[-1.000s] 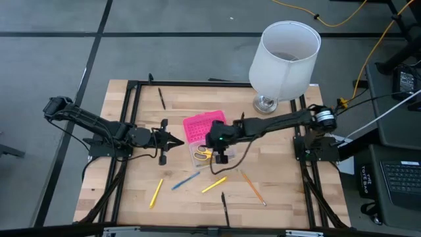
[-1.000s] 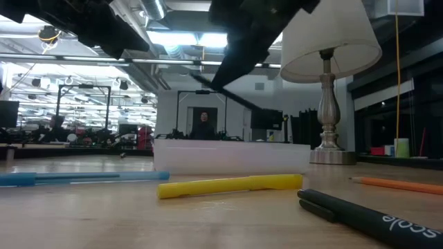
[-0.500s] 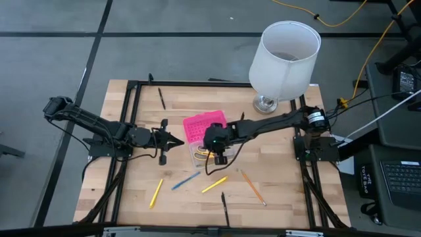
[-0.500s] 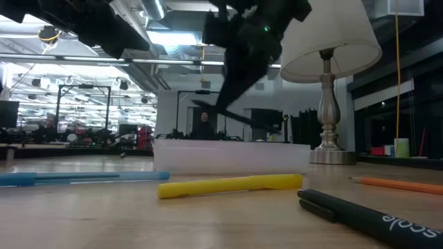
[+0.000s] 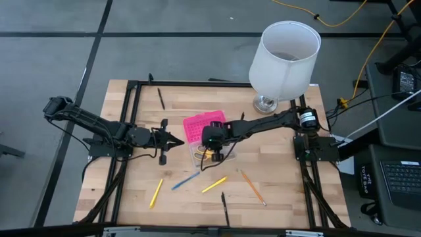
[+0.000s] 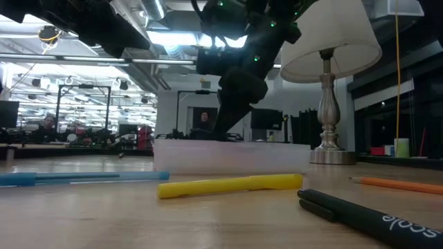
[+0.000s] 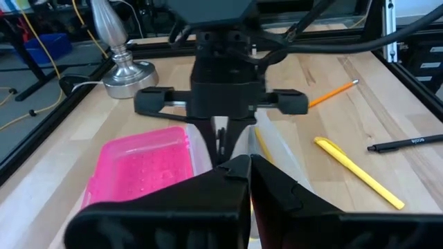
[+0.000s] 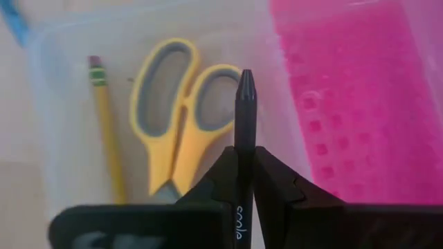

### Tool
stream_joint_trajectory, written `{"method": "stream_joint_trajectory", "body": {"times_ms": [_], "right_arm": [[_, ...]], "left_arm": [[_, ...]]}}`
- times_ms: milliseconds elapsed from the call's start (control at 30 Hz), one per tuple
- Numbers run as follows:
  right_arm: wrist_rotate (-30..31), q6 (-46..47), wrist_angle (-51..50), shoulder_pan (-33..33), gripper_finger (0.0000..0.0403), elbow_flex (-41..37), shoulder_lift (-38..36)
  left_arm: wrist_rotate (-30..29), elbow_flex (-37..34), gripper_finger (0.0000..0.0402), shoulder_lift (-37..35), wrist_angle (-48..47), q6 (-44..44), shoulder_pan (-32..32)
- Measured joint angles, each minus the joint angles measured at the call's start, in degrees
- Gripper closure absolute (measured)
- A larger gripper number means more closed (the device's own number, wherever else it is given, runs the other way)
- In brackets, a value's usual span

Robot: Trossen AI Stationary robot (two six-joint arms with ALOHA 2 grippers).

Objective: Pick & place school supplies into a supply box
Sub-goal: Put the black pen into the pink supply box, then put the orange pencil into the pink supply box

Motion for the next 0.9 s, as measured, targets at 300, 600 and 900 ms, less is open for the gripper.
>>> {"method": "stream_joint_trajectory", "body": {"times_ms": [300, 600, 900], "right_arm": [[0.08, 0.31, -0.01, -0.41, 0.0363, 0.0, 0.02], [0.06, -1.23, -0.03, -0.43, 0.0353, 0.0, 0.02], [-0.4, -2.64, -0.06, -0.49, 0.0295, 0.0, 0.02]], "left_arm": [[0.0, 0.0, 0.0398, 0.0, 0.0, 0.0, -0.02], [-0.35, 0.0, 0.0399, 0.0, -0.77, -0.94, -0.02], [3.47, 0.0, 0.0396, 0.0, -3.35, -4.17, -0.02]]}}
